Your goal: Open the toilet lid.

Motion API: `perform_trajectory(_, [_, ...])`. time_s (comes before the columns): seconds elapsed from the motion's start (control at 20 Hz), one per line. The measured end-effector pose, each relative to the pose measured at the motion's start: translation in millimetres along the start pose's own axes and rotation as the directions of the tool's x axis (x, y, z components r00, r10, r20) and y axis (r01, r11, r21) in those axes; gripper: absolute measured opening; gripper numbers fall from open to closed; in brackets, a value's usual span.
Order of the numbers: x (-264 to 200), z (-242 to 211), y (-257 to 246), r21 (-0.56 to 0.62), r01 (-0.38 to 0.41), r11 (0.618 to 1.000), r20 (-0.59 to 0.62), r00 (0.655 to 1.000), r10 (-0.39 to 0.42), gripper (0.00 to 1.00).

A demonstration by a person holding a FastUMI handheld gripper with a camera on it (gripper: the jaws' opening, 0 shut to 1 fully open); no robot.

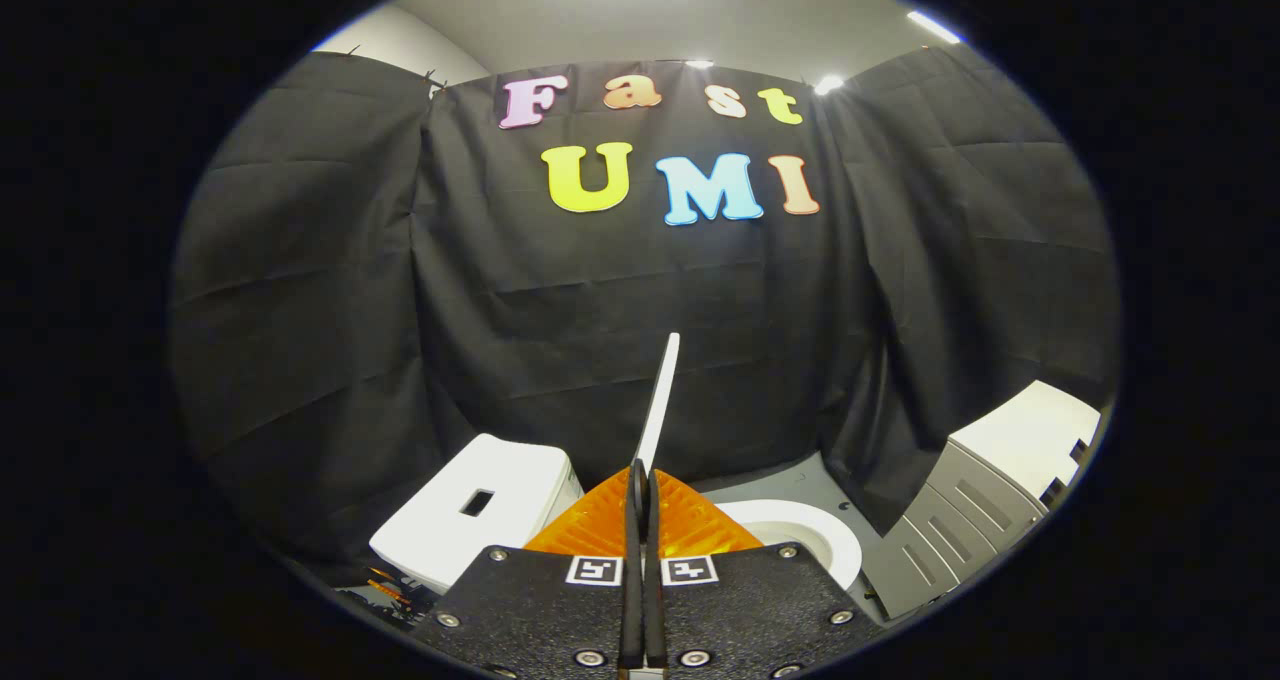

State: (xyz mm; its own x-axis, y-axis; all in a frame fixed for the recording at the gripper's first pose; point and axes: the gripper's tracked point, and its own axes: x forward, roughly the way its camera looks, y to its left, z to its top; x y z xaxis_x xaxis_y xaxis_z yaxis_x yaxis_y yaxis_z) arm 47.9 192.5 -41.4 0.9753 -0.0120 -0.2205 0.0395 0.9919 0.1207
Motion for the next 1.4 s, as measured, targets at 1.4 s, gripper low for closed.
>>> perform_trajectory(1.4, [17, -11, 193, -0.029, -0.226, 0.974, -0.045, 0.973, 0.225, 0.01])
